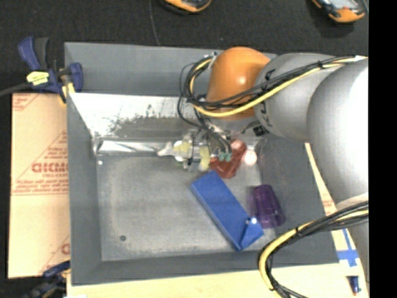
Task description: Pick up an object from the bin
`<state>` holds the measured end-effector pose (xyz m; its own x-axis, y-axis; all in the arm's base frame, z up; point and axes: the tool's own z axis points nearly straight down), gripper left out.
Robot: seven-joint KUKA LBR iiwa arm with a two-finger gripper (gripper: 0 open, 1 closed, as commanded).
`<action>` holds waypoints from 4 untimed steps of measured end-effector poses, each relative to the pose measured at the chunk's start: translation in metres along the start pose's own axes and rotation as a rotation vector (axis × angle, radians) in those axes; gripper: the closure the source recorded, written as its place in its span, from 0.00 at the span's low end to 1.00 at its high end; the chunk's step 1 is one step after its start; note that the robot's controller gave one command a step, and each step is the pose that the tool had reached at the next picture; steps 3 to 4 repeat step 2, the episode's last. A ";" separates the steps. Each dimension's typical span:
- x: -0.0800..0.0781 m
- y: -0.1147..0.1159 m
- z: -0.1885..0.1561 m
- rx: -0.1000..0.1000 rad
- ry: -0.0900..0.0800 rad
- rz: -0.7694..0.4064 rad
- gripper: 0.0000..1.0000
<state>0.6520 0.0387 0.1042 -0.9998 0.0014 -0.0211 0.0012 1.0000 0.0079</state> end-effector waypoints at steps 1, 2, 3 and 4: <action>0.005 0.003 -0.063 0.003 0.001 -0.026 1.00; 0.016 0.006 -0.128 0.002 0.012 -0.033 1.00; 0.016 0.006 -0.128 0.002 0.012 -0.033 1.00; 0.016 0.006 -0.128 0.002 0.012 -0.033 1.00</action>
Offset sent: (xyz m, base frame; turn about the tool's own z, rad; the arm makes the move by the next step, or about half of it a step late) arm -0.0206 0.0073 0.1229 -0.0341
